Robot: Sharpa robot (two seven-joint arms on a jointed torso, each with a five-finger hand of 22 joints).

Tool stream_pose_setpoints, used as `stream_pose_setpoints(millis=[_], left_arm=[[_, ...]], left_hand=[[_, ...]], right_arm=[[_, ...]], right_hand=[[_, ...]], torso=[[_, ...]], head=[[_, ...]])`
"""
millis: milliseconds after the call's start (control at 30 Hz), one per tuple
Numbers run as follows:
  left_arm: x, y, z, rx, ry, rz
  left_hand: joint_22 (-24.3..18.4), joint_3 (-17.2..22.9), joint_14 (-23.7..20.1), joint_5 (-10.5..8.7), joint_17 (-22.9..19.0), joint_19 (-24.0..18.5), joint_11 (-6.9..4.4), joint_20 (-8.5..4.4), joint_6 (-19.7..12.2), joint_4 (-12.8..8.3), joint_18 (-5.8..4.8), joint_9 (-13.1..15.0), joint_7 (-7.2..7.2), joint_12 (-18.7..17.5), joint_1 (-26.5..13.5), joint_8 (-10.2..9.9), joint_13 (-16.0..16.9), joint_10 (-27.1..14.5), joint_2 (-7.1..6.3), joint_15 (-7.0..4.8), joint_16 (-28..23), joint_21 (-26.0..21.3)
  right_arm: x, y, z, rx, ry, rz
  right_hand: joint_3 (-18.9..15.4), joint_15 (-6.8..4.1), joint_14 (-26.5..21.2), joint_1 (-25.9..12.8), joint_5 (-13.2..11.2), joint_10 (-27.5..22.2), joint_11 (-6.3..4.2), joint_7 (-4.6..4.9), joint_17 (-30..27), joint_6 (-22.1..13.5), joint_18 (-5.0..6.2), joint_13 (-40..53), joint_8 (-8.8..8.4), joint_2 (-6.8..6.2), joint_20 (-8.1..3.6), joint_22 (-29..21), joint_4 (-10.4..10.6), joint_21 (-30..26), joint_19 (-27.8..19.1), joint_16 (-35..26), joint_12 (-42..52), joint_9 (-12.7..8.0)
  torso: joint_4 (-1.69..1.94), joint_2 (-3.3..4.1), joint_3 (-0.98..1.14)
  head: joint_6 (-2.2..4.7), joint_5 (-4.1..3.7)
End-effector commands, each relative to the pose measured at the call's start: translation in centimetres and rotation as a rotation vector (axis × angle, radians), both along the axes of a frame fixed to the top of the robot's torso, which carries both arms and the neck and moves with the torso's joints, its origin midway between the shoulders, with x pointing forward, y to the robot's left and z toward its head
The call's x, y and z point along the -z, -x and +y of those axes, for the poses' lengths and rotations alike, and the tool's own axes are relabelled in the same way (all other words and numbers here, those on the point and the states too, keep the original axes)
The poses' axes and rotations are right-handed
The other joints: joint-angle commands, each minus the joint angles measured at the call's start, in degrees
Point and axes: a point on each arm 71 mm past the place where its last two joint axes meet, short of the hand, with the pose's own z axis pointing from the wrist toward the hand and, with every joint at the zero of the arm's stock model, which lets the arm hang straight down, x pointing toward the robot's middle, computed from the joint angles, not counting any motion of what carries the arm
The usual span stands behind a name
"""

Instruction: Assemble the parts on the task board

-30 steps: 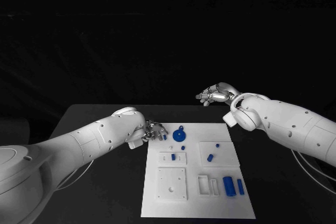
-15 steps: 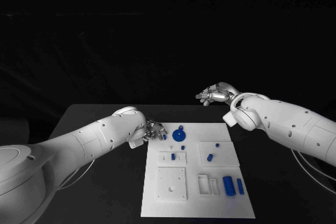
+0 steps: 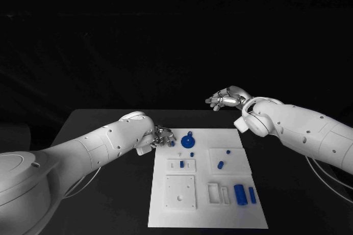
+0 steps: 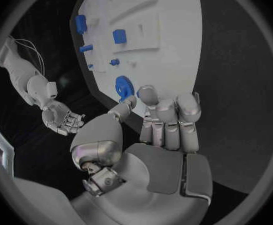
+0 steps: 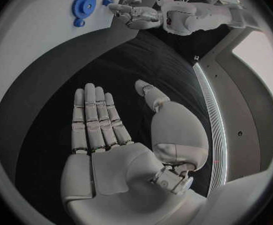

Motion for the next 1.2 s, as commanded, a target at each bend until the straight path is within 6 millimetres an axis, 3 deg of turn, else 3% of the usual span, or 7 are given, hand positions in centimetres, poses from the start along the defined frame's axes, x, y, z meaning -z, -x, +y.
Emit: stream_pose_setpoints(millis=[33, 200, 400, 800, 1000, 1200], left_arm=[[0.01, 0.09, -0.39, 0.024, 0.005, 0.009], [0.05, 0.14, -0.52, 0.028, 0.004, 0.015], [0.14, 0.18, -0.60, 0.032, -0.002, 0.025], [0.39, 0.16, -0.57, 0.027, -0.006, 0.031], [0.40, 0.13, -0.44, 0.025, -0.006, 0.031], [0.41, 0.14, -0.33, 0.025, 0.001, 0.034]], left_hand=[[0.31, 0.02, 0.35, -0.28, 0.11, -0.42, 0.16, -0.75, 0.14, -0.38, 8.61, -0.07, 0.07, -0.08, 0.05, 0.25, 0.06, 0.34, 0.29, -0.04, -0.20, 0.27], [0.31, -0.04, 0.36, -0.28, 0.17, -0.43, 0.16, -0.75, 0.15, -0.43, 8.60, -0.08, 0.07, -0.08, -0.03, 0.26, 0.08, 0.35, 0.17, -0.04, -0.22, 0.29], [0.35, -0.30, 0.46, -0.28, 0.45, -0.44, 0.13, -0.73, 0.21, -0.58, 8.57, -0.11, 0.04, -0.06, -0.41, 0.30, 0.21, 0.41, -0.94, -0.06, -0.24, 0.42], [0.37, 0.23, 0.57, -0.28, 0.84, -0.36, 0.08, -0.80, 0.28, -1.18, 8.66, -0.12, -0.01, -0.04, 0.32, 0.37, 0.39, 0.48, -0.64, -0.11, -0.32, 0.61], [0.38, 0.56, 0.63, -0.27, 1.12, -0.35, 0.08, -0.81, 0.30, -1.48, 8.67, -0.13, 0.00, -0.05, 0.76, 0.41, 0.51, 0.52, 0.21, -0.10, -0.41, 0.73], [0.43, 1.78, 0.76, -0.23, 1.60, -0.35, 0.12, -0.78, 0.28, -3.48, 8.67, -0.14, 0.04, -0.11, 3.43, 0.50, 0.71, 0.59, 2.29, -0.06, -0.64, 1.01]], right_arm=[[0.02, 0.05, 0.22, -0.018, 0.004, 0.002], [0.02, 0.06, 0.26, -0.020, 0.004, 0.003], [0.02, 0.06, 0.28, -0.020, 0.004, 0.003], [0.00, 0.10, 0.29, -0.022, 0.005, 0.003], [0.00, 0.12, 0.29, -0.023, 0.005, 0.003], [0.00, 0.13, 0.23, -0.023, 0.006, 0.004]], right_hand=[[-0.19, -0.02, -0.38, 0.01, 0.22, -0.27, 0.11, 0.34, -0.08, -0.28, 0.71, -0.11, 0.37, 0.64, 0.52, 0.06, -0.17, -0.28, 0.02, 0.35, 0.39, -0.10], [-0.19, -0.02, -0.38, 0.01, 0.22, -0.27, 0.11, 0.33, -0.08, -0.28, 0.71, -0.11, 0.37, 0.65, 0.52, 0.06, -0.17, -0.28, 0.02, 0.35, 0.40, -0.10], [-0.19, -0.02, -0.38, 0.01, 0.22, -0.26, 0.10, 0.33, -0.09, -0.27, 0.72, -0.13, 0.38, 0.66, 0.53, 0.07, -0.17, -0.28, 0.03, 0.36, 0.41, -0.11], [-0.20, -0.04, -0.38, 0.00, 0.23, -0.25, 0.10, 0.32, -0.09, -0.25, 0.74, -0.17, 0.40, 0.66, 0.55, 0.09, -0.16, -0.30, 0.03, 0.37, 0.45, -0.12], [-0.20, -0.04, -0.38, 0.00, 0.23, -0.25, 0.09, 0.32, -0.10, -0.23, 0.75, -0.19, 0.41, 0.67, 0.55, 0.10, -0.16, -0.30, 0.03, 0.38, 0.46, -0.12], [-0.20, -0.05, -0.39, 0.00, 0.24, -0.25, 0.09, 0.31, -0.10, -0.23, 0.76, -0.21, 0.42, 0.66, 0.56, 0.11, -0.17, -0.31, 0.04, 0.38, 0.48, -0.13]], torso=[[0.00, 0.02, -0.05], [0.09, 0.00, -0.03], [0.07, -0.04, -0.06], [0.00, -0.01, -0.07], [0.04, -0.03, -0.03], [0.07, -0.05, -0.04]], head=[[-0.09, -0.06], [-0.24, -0.08], [-0.30, -0.13], [-0.45, -0.17], [-0.52, -0.28], [-0.57, -0.39]])
